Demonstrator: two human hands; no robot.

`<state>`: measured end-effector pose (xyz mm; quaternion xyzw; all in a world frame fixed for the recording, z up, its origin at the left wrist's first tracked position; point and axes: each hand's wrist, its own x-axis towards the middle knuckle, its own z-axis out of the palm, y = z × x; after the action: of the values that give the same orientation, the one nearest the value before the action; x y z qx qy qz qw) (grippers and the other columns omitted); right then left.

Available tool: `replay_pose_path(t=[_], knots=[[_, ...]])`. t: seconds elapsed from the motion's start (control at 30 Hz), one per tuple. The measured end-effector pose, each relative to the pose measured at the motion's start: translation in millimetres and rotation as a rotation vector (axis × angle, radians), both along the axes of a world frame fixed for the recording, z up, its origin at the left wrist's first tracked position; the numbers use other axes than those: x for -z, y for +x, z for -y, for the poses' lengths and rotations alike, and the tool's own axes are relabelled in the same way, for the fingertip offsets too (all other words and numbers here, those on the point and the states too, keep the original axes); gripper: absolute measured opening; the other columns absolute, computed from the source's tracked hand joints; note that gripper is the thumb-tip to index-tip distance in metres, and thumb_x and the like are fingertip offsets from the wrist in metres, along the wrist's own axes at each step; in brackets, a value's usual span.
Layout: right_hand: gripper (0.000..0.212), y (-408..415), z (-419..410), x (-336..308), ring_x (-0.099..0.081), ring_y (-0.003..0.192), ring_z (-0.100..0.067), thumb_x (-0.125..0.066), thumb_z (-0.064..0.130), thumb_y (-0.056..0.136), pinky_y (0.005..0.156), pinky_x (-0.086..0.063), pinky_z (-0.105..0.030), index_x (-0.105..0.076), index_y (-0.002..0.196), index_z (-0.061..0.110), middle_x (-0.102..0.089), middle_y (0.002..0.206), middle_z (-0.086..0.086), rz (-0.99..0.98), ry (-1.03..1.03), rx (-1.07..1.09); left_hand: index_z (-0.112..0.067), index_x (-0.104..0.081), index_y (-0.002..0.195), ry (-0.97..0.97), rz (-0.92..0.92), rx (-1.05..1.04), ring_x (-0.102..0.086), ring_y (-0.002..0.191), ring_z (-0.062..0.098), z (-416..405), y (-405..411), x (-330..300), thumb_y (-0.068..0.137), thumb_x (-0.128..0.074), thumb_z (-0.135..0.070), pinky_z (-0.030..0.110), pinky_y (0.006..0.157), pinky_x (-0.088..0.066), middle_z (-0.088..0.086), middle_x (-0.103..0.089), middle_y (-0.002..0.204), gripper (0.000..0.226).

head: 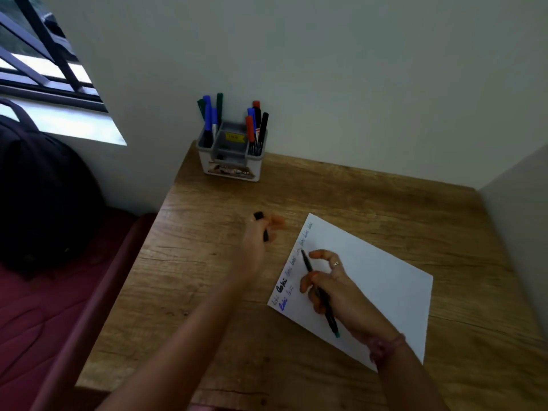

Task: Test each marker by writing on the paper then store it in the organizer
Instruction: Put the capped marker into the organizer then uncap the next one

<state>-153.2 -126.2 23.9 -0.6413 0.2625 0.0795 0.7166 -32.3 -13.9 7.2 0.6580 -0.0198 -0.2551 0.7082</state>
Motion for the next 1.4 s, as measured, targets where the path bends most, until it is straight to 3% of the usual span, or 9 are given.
replay_pose_path(t=[0.13,0.23,0.33,0.4,0.47,0.57,0.73,1.03,1.4], knots=[[0.025,-6,23,8,-0.067,0.073,-0.019,-0.048,0.016,0.092,0.061,-0.054,-0.029,-0.062,0.111,0.008,-0.068,0.099,-0.017,0.066,0.559,0.304,-0.024,-0.050,0.117,0.477,0.538,0.449,-0.055,0.098,0.010,-15,37,21,0.087,-0.058,-0.039,0.026,0.079,-0.046,-0.006,-0.058,0.110,0.034],[0.041,-6,35,19,-0.067,0.099,-0.029,-0.060,0.015,0.073,0.075,-0.057,-0.038,-0.066,0.111,0.000,-0.065,0.112,-0.023,0.189,0.830,0.354,-0.022,-0.043,0.112,0.729,0.775,0.756,-0.045,0.083,0.002,-12,46,20,0.084,-0.063,-0.043,0.013,0.064,-0.033,-0.016,-0.046,0.093,0.040],[0.028,0,37,30,-0.069,0.092,-0.026,-0.053,0.005,0.077,0.072,-0.057,-0.033,-0.071,0.099,0.006,-0.070,0.099,-0.018,0.216,0.626,0.251,-0.015,-0.034,0.139,0.704,0.838,0.903,-0.045,0.118,0.013,-9,57,28,0.082,-0.062,-0.049,0.023,0.096,-0.035,-0.004,-0.046,0.134,0.072],[0.020,4,36,34,-0.067,0.071,-0.021,-0.051,0.009,0.086,0.060,-0.054,-0.026,-0.070,0.089,0.011,-0.069,0.078,-0.010,0.267,0.377,0.165,-0.020,-0.031,0.144,0.710,0.888,0.979,-0.026,0.139,0.022,-8,61,36,0.081,-0.058,-0.055,0.034,0.113,-0.018,0.001,-0.029,0.152,0.077],[0.025,6,37,39,-0.057,0.054,-0.017,-0.046,0.018,0.089,0.049,-0.045,-0.022,-0.068,0.081,0.011,-0.060,0.060,-0.005,0.286,0.080,0.067,-0.024,-0.027,0.146,0.733,0.918,1.004,-0.007,0.144,0.027,-9,62,44,0.079,-0.056,-0.060,0.039,0.117,-0.005,-0.001,-0.022,0.155,0.081],[0.021,11,40,43,-0.058,0.054,-0.018,-0.046,0.011,0.089,0.050,-0.048,-0.023,-0.065,0.096,0.007,-0.060,0.059,-0.003,0.294,-0.161,-0.130,-0.026,-0.027,0.146,0.732,0.974,0.963,-0.003,0.144,0.027,-9,63,48,0.079,-0.056,-0.061,0.033,0.111,0.006,-0.002,-0.021,0.155,0.081],[0.018,11,43,51,-0.067,0.077,-0.011,-0.060,-0.002,0.080,0.072,-0.052,-0.022,-0.063,0.094,0.010,-0.071,0.082,0.007,0.261,-0.243,-0.308,-0.035,-0.030,0.142,0.657,1.074,0.961,-0.018,0.143,0.021,-8,67,58,0.077,-0.047,-0.069,0.041,0.119,-0.001,0.001,-0.035,0.147,0.075],[0.015,37,40,57,-0.063,0.077,-0.010,-0.061,0.017,0.072,0.070,-0.050,-0.023,-0.062,0.081,0.029,-0.064,0.080,0.017,0.415,-0.487,-0.417,-0.043,-0.029,0.131,0.574,1.137,0.964,-0.025,0.140,0.017,-7,68,56,0.083,-0.055,-0.057,0.036,0.117,0.003,0.009,-0.038,0.145,0.057],[0.008,35,42,65,-0.064,0.073,-0.016,-0.060,0.011,0.071,0.065,-0.053,-0.025,-0.063,0.078,0.009,-0.064,0.078,-0.001,0.425,-0.496,-0.460,-0.028,-0.042,0.137,0.589,1.118,0.943,-0.022,0.140,0.009,-8,71,61,0.076,-0.048,-0.068,0.018,0.111,0.013,0.002,-0.034,0.149,0.074]])
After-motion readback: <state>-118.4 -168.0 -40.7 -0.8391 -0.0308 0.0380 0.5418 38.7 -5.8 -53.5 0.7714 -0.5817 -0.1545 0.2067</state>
